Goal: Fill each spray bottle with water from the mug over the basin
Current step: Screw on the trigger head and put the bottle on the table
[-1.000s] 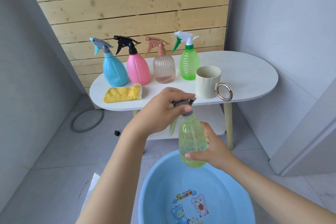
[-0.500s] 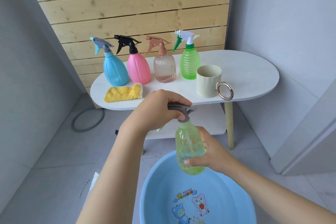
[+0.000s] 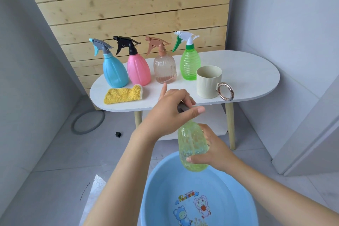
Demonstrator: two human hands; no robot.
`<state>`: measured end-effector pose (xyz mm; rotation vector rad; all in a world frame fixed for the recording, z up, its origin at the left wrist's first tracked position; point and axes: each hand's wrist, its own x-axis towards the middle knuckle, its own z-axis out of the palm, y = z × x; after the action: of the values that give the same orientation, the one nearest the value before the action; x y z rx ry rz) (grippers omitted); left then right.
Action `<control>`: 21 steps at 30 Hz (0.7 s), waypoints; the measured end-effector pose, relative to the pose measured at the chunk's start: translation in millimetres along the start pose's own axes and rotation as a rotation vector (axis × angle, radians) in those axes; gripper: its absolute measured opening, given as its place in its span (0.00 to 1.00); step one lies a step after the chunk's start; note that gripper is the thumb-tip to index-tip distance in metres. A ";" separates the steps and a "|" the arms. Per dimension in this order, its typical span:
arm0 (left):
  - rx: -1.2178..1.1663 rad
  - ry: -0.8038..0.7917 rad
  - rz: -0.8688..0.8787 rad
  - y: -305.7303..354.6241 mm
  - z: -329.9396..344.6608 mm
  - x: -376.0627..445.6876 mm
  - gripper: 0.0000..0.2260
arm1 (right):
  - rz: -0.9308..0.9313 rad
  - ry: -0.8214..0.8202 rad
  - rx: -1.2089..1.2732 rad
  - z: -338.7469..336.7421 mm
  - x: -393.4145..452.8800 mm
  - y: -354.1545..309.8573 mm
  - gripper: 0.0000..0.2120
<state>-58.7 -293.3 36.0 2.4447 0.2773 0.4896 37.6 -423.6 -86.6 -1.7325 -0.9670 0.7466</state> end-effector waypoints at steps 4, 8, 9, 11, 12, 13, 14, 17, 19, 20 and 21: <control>-0.095 0.021 0.037 -1.5 7.3 -1.0 0.03 | -0.006 0.019 0.023 0.7 1.5 -0.1 0.36; -0.185 -0.023 0.000 9.8 17.0 -3.3 0.25 | -0.003 0.061 0.031 -1.6 5.9 -1.5 0.36; -0.192 -0.026 -0.033 11.8 18.5 -2.8 0.27 | -0.004 0.066 0.027 -3.1 6.5 -1.8 0.35; -0.249 -0.033 -0.118 8.4 16.0 -0.5 0.29 | -0.006 0.075 0.016 -5.7 6.6 -1.3 0.35; -0.291 -0.033 -0.153 4.8 12.3 0.8 0.28 | -0.010 0.075 0.009 -7.1 5.7 -0.4 0.36; -0.311 -0.036 -0.164 1.4 7.8 1.2 0.27 | -0.013 0.067 0.009 -8.0 4.9 0.5 0.36; -0.315 -0.052 -0.147 -1.0 3.4 1.1 0.25 | -0.015 0.056 0.017 -8.0 4.2 1.5 0.36; -0.372 -0.133 -0.076 -5.7 -4.5 -0.9 0.21 | -0.017 0.015 0.037 -6.8 3.5 4.2 0.37; -0.375 -0.138 -0.087 -7.8 -8.8 -1.0 0.21 | -0.014 -0.017 0.049 -5.6 3.2 4.7 0.37; -0.357 -0.124 -0.097 -10.4 -10.4 -0.5 0.20 | -0.014 -0.029 0.048 -5.3 3.5 4.6 0.36; -0.319 -0.117 -0.099 -12.3 -11.2 -0.1 0.18 | -0.011 -0.036 0.047 -4.7 3.5 5.1 0.36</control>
<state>-64.3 -277.7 36.7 2.1281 0.2488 0.3194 44.6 -423.7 -90.0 -1.6770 -0.9756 0.7899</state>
